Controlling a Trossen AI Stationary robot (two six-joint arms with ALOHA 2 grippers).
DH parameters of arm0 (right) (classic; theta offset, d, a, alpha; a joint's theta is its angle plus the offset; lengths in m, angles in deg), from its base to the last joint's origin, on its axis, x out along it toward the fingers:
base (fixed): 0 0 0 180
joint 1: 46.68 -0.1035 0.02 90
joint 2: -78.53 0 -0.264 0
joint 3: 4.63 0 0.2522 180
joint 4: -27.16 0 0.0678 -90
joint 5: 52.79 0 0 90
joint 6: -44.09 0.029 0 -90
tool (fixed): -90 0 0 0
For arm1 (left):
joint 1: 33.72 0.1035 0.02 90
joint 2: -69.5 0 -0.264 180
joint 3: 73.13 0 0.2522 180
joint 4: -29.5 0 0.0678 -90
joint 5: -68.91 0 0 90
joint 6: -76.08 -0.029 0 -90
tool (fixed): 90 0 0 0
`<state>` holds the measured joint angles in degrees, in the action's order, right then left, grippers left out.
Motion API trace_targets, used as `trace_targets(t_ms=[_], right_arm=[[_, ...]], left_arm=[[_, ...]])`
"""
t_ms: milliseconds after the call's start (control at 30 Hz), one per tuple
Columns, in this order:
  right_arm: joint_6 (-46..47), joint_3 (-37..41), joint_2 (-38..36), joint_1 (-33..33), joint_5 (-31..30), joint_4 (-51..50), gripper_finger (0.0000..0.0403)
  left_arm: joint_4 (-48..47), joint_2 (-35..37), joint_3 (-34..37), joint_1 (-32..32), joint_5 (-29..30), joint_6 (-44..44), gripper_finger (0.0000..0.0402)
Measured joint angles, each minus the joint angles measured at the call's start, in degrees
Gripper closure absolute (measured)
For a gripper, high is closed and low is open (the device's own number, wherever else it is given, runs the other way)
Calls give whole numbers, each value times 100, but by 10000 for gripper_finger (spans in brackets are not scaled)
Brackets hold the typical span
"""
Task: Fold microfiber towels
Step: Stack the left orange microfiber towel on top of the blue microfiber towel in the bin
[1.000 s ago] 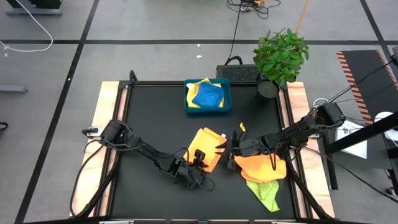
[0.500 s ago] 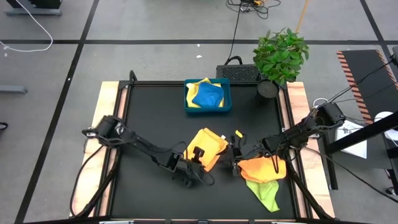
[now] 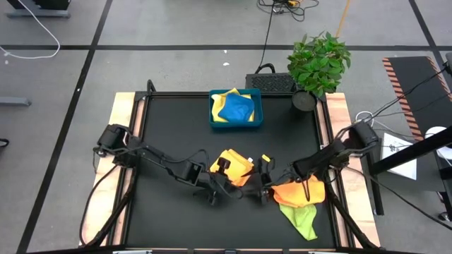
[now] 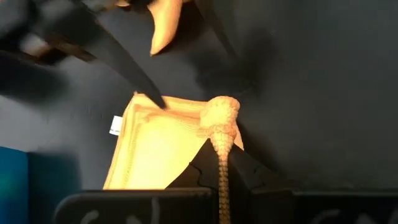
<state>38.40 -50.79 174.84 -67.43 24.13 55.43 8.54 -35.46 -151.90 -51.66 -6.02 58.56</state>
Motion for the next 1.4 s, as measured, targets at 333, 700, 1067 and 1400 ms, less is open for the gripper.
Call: trace_targets(t_ms=[333,700,1067,1400], right_arm=[[-274,-141,810,57,-353,235,132],[-698,-457,1045,341,-814,100,152],[-705,-452,1012,345,-782,-176,334],[-703,-444,80,299,-800,-764,399]], left_arm=[[-257,357,-1,7,122,9,397],[-397,1011,-13,2,247,-35,399],[-904,1293,0,-90,704,85,399],[-1415,1681,-2,-90,1527,2,399]])
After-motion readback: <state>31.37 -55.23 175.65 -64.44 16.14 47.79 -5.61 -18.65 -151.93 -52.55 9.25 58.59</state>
